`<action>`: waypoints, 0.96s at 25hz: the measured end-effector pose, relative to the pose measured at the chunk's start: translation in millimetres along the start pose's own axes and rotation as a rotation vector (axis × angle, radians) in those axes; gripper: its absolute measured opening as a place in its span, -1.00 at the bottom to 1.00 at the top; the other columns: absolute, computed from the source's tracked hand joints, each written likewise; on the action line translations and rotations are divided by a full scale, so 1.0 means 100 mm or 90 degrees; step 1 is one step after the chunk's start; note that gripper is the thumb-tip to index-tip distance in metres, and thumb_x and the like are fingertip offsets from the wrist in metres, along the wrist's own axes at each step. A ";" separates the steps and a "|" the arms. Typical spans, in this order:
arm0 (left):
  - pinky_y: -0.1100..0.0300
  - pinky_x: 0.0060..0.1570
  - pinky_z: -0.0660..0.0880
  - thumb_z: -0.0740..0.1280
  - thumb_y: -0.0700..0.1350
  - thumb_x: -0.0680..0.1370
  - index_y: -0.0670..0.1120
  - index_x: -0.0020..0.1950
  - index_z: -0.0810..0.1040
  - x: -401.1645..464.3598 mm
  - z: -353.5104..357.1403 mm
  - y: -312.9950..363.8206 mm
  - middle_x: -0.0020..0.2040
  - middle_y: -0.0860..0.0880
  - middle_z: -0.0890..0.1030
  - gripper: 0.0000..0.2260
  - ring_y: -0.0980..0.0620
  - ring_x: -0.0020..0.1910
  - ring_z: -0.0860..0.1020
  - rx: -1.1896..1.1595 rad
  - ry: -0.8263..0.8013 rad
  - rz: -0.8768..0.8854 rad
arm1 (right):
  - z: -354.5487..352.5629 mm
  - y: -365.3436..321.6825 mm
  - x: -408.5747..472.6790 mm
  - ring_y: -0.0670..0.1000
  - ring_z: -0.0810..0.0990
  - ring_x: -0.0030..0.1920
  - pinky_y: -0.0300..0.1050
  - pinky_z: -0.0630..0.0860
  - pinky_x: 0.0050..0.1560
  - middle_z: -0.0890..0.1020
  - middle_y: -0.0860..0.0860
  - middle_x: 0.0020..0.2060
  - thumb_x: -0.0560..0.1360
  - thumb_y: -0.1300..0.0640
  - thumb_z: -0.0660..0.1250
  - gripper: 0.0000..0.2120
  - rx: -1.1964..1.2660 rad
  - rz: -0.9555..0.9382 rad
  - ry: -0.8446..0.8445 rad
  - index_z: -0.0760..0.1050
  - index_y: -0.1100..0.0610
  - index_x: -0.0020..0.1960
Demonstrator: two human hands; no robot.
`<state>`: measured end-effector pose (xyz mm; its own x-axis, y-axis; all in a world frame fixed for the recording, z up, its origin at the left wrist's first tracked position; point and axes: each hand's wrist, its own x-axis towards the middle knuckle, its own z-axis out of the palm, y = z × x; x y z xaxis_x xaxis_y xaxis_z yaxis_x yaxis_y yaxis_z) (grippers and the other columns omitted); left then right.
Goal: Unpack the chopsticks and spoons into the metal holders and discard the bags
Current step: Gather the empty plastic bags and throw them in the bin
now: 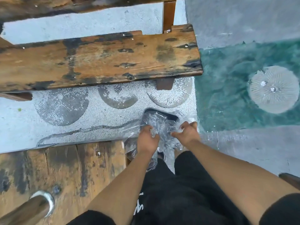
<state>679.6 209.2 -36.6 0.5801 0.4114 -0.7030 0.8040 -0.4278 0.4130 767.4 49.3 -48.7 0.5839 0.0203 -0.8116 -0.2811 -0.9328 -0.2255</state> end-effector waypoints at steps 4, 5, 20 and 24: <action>-0.20 0.35 0.39 0.35 0.09 0.59 0.00 0.45 0.33 0.23 0.19 0.07 0.27 -0.04 0.59 -0.53 -0.13 0.30 0.50 0.069 0.015 -0.068 | -0.01 0.06 0.38 0.07 0.49 -0.07 -0.16 0.47 0.09 0.28 0.10 0.26 0.52 -0.11 0.46 -0.53 0.059 0.016 -0.027 0.46 0.12 0.30; -0.27 0.39 0.30 0.33 0.11 0.58 0.03 0.43 0.33 0.32 0.24 0.06 0.25 -0.02 0.59 -0.54 -0.12 0.35 0.44 0.099 0.010 -0.095 | 0.00 0.10 0.49 0.05 0.50 -0.10 -0.17 0.47 0.05 0.29 0.11 0.26 0.52 -0.08 0.45 -0.55 0.068 0.017 -0.034 0.46 0.12 0.30; 0.60 -0.43 0.35 0.34 0.01 0.61 -0.06 0.48 0.48 2.54 1.53 -0.66 0.17 -0.02 0.59 -0.56 0.25 -0.31 0.50 0.010 -0.049 -0.152 | 1.45 0.48 2.51 0.05 0.66 -0.01 -0.21 0.50 -0.18 0.61 0.07 0.11 0.47 -0.05 0.49 -0.73 0.188 0.089 -0.089 0.47 0.02 0.05; 0.31 -0.39 0.49 0.36 0.02 0.60 0.00 0.42 0.53 3.07 1.92 -0.98 -0.05 0.00 0.67 -0.61 0.19 -0.42 0.49 0.005 -0.057 -0.137 | 1.87 0.57 3.01 -0.09 0.60 -0.10 -0.38 0.41 -0.30 0.59 -0.03 0.08 0.57 0.11 0.43 -0.82 0.216 0.064 -0.093 0.47 0.01 0.12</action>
<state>753.8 223.2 -404.1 0.3806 0.4215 -0.8231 0.9070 -0.3434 0.2436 785.0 69.4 -406.9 0.4330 0.0090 -0.9013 -0.5816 -0.7612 -0.2870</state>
